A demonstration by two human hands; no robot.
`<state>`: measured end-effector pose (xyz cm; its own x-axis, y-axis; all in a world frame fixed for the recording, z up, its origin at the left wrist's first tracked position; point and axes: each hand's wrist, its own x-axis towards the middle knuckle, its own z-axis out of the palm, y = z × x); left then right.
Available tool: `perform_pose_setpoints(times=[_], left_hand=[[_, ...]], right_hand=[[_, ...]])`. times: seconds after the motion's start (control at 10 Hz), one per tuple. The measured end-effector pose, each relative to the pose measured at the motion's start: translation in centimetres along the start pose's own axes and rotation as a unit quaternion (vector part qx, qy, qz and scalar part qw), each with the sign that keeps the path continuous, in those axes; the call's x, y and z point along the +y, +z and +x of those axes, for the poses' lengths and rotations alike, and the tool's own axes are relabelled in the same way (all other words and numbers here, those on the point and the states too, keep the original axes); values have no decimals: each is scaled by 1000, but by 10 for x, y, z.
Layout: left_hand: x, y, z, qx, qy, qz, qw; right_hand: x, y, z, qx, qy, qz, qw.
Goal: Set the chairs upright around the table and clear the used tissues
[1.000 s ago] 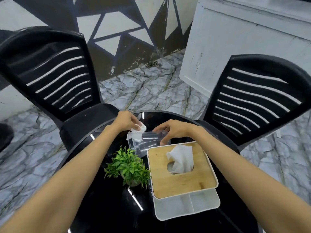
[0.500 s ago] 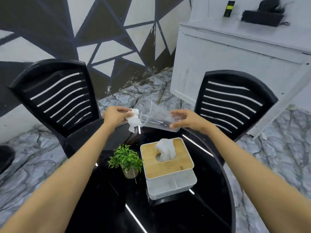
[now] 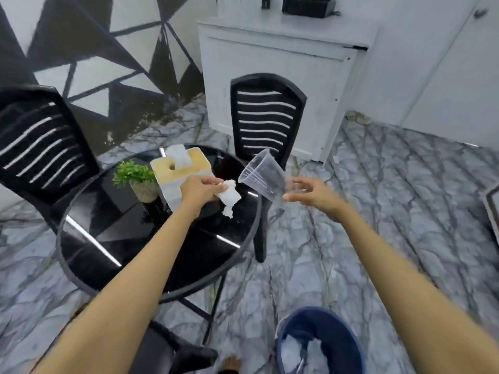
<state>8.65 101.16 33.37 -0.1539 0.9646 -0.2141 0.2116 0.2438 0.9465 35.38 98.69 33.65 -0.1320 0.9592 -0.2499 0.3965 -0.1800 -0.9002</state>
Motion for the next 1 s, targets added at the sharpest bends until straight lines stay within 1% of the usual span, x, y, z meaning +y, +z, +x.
perform_pose_setpoints(times=[0.1,0.2,0.3,0.4,0.5,0.6,0.7,0.8,0.9,1.0], left_hand=[[-36,58,-54,-48,-31,22,998],[-74,113,-101,-84,-76,63,991],[-119,157,-134,-127,-116,72,982],[-174,186,-150,-139,-142,96,975],[-233,207,-156,-132,-164,131,969],[-287,225,-157,-122,-182,138,966],[-338,247,-151,-114,-189,132,966],[-385,268,-144,-105,-186,132,968],[-425,285,-139,-115,-176,131,969],[-451,295,-138,-142,-175,159,961]], right_hand=[[72,-17,-74,45,67,49,996],[141,-20,-136,67,145,64,985],[201,-9,-180,96,202,71,972],[252,12,-207,125,248,77,958],[301,39,-221,142,274,82,948],[354,69,-223,169,310,91,931],[407,94,-208,183,329,85,922],[455,115,-187,186,341,67,919],[495,132,-168,190,338,57,920],[518,147,-152,186,328,60,924]])
